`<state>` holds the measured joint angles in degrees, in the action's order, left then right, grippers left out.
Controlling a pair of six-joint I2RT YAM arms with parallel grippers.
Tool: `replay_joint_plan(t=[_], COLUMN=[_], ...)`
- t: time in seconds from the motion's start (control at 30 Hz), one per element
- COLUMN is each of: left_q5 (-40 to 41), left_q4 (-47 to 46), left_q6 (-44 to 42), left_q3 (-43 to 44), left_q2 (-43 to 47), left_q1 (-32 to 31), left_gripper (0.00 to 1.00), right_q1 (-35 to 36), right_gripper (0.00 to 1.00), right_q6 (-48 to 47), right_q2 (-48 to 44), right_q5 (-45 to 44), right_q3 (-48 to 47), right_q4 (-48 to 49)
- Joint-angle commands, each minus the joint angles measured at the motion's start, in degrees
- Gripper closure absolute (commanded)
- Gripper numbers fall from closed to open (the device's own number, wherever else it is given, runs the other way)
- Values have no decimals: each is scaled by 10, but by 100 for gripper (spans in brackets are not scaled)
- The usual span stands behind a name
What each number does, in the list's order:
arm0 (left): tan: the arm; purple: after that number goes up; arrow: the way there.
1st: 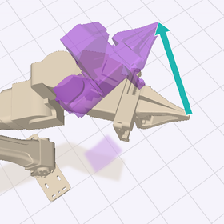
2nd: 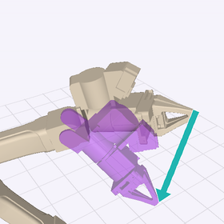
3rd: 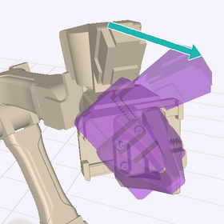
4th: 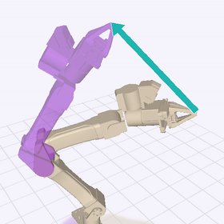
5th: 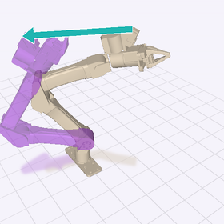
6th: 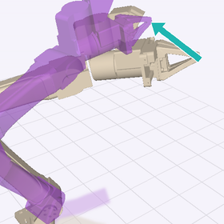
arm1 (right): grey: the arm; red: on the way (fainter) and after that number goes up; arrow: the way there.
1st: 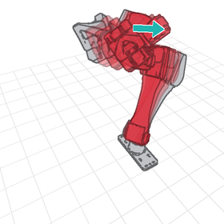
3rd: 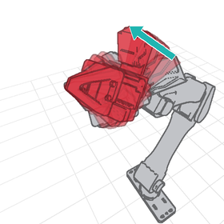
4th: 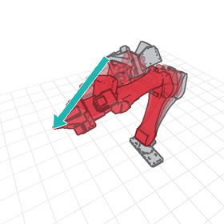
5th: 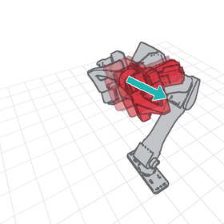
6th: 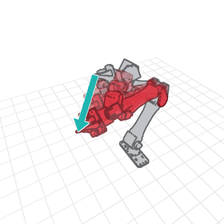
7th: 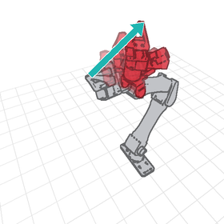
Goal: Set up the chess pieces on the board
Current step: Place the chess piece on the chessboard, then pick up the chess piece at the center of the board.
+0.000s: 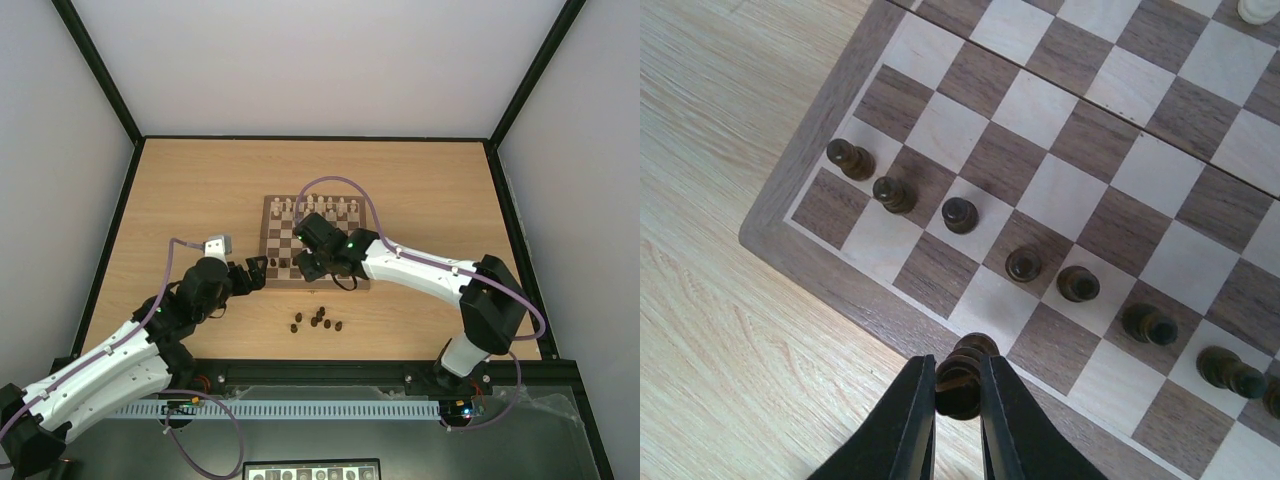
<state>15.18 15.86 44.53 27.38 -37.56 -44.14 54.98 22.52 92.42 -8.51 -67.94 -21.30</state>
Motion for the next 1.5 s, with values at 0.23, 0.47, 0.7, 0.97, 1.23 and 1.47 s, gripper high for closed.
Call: replay_joint_plan(t=[0.23, 0.47, 0.7, 0.97, 1.23, 1.47], left_q5=[11, 11, 12, 13, 13, 14], left_q4=[-12, -17, -18, -19, -18, -18], left_q6=[-6, -8, -9, -9, -9, -10], left_q3=[9, 8, 8, 10, 10, 9], left_q2=[-6, -13, -14, -14, -15, -16], left_q1=[-3, -3, -3, -3, -3, -3], left_gripper=[0, 1, 1, 0, 1, 0], right_q1=[2, 2, 1, 1, 1, 1], right_gripper=[86, 86, 85, 82, 73, 65], right_q6=[4, 4, 4, 4, 4, 6], right_q2=[35, 48, 59, 61, 53, 21], right_q5=[-7, -24, -24, -28, -28, -28], right_q3=[4, 3, 3, 2, 5, 4], right_q4=[22, 26, 29, 31, 29, 21])
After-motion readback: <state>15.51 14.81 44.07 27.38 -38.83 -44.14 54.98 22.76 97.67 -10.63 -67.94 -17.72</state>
